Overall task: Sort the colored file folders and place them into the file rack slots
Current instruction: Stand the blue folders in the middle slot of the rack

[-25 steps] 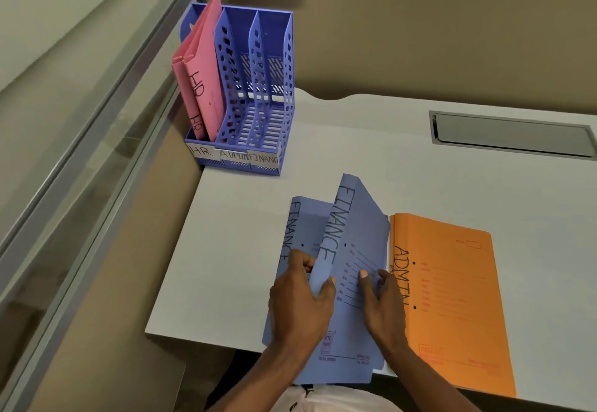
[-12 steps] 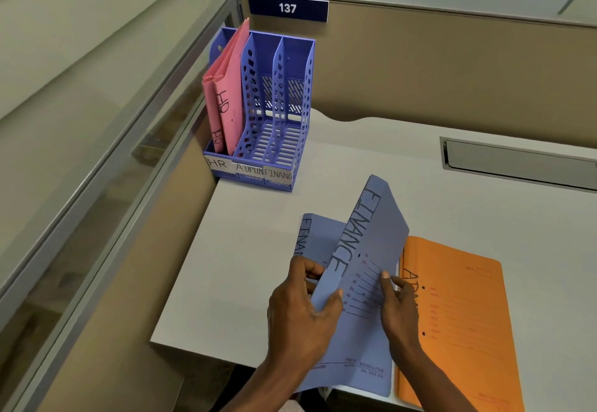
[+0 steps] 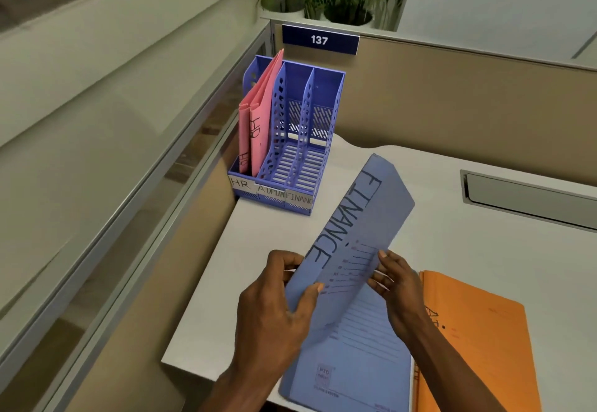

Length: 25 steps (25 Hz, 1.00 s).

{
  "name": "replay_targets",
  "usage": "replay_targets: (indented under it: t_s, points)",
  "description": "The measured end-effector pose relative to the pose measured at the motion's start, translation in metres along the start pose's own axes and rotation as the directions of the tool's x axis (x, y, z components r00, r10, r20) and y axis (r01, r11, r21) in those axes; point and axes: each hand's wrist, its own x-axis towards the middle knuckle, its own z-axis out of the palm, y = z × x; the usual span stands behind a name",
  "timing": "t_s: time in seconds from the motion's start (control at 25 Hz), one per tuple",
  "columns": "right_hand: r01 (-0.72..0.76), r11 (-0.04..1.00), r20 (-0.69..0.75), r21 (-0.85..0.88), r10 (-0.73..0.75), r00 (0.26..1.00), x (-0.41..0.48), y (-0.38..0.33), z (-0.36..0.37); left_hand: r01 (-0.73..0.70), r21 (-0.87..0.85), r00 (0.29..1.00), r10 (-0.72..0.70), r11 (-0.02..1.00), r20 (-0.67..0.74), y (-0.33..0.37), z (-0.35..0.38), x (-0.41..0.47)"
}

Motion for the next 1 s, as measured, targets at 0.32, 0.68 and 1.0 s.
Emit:
replay_targets:
  t_s: [0.32,0.68,1.0]
  points:
    - [0.082,0.997,0.222,-0.012,-0.078,0.972,0.040,-0.058,0.062,-0.107,0.172,0.989,0.122,0.979,-0.078,0.010,-0.032,0.029]
    - [0.425,0.870,0.452,-0.250,-0.284,0.846,0.066,-0.149,0.155,0.047,0.412,0.959,0.075,0.910,-0.275,0.011,-0.071,0.059]
    - [0.613,0.757,0.617,-0.225,-0.376,0.691,0.081,-0.245,0.259,0.059,0.392,0.939,0.082,0.918,-0.335,0.012,-0.078,0.110]
